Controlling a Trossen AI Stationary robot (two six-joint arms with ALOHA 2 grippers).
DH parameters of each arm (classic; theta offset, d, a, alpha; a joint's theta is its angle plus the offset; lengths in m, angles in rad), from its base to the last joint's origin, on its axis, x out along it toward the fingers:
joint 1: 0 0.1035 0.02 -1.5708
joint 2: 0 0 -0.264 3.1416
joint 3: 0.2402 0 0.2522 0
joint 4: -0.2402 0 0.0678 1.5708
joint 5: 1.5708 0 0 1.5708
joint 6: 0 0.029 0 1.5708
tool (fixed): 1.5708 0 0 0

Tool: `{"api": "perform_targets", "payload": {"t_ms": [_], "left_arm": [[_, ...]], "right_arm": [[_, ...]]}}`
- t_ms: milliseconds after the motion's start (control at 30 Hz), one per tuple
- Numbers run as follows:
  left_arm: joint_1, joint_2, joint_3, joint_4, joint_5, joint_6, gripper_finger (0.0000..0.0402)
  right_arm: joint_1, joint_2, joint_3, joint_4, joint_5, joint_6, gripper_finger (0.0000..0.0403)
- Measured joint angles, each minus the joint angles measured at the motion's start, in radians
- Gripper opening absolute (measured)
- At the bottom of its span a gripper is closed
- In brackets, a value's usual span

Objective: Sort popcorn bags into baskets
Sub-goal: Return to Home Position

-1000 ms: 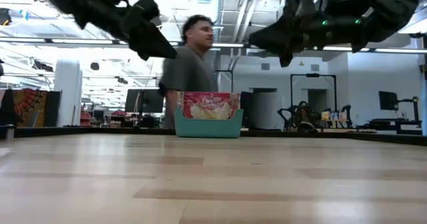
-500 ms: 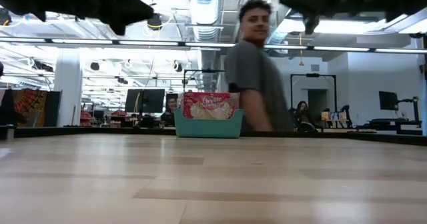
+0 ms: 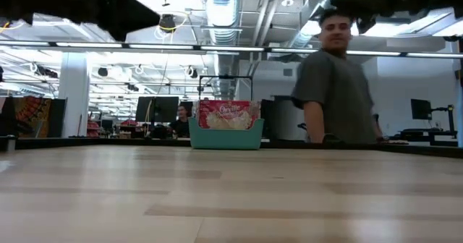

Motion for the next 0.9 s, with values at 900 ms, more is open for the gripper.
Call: {"api": "perform_targets", "payload": {"t_ms": [900], "left_arm": [[-0.009, -0.18, -0.256, 0.177, -0.084, -0.061, 0.0063]], "right_arm": [[0.002, -0.492, -0.225, -0.164, 0.002, 0.077, 0.0065]]}}
